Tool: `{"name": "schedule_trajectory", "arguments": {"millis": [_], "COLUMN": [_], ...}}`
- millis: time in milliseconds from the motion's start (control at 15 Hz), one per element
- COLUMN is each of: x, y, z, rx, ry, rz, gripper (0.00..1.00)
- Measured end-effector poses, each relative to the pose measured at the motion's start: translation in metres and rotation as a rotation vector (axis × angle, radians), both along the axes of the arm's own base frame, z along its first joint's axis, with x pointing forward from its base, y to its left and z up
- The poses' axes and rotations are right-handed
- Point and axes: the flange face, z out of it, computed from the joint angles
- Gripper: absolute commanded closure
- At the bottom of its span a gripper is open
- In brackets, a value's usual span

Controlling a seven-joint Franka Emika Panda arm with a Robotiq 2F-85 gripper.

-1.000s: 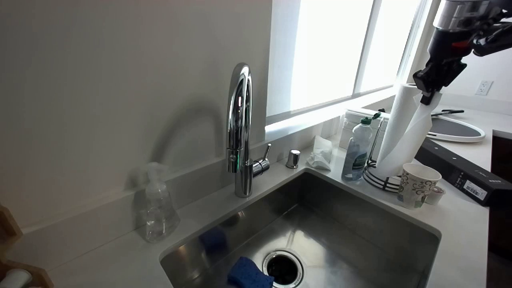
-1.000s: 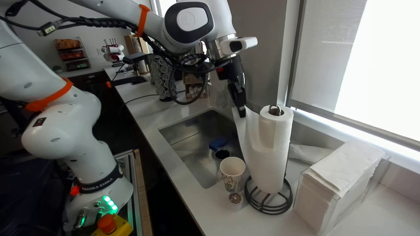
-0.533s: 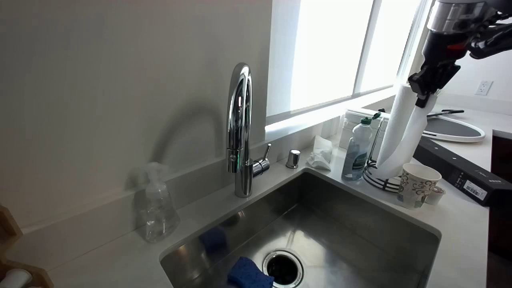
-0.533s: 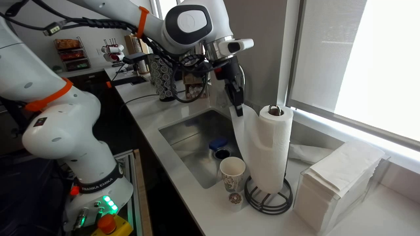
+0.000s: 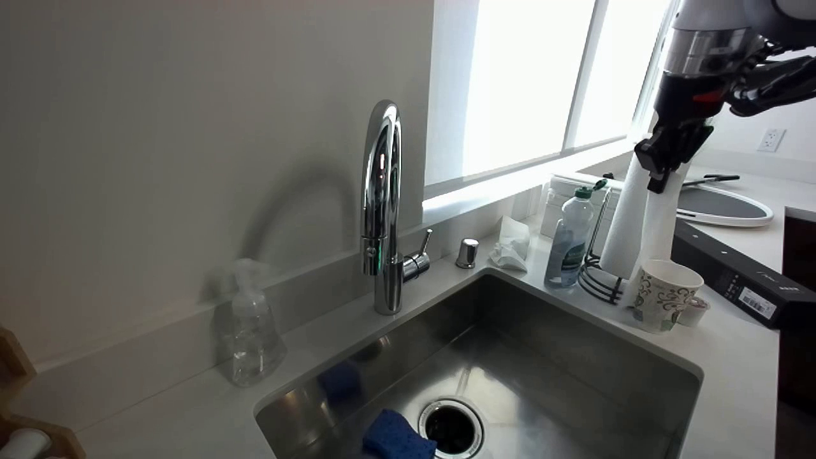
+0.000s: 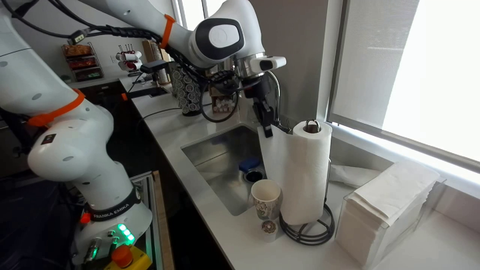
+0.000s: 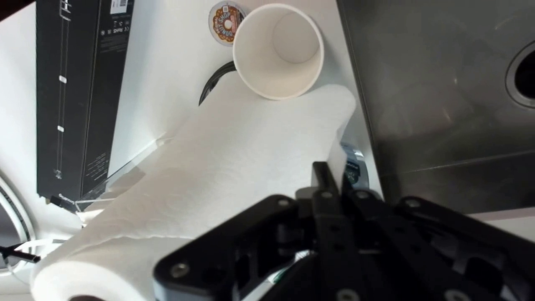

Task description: Pick a tissue and use it to wipe the surface

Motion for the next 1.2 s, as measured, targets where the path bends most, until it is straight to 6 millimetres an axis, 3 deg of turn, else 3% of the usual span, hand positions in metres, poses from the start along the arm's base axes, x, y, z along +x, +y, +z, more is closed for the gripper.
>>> {"name": "schedule_trajectory", "arguments": {"millis": [467, 1200], "x": [0.010, 0.019], "y": [0.026, 0.041], "z": [-0.041, -0.113], "rx": [0.005, 0.027], "ry": [0.095, 0.292], "rz": [0.073, 0.307], "gripper": [1.00, 0.99]}}
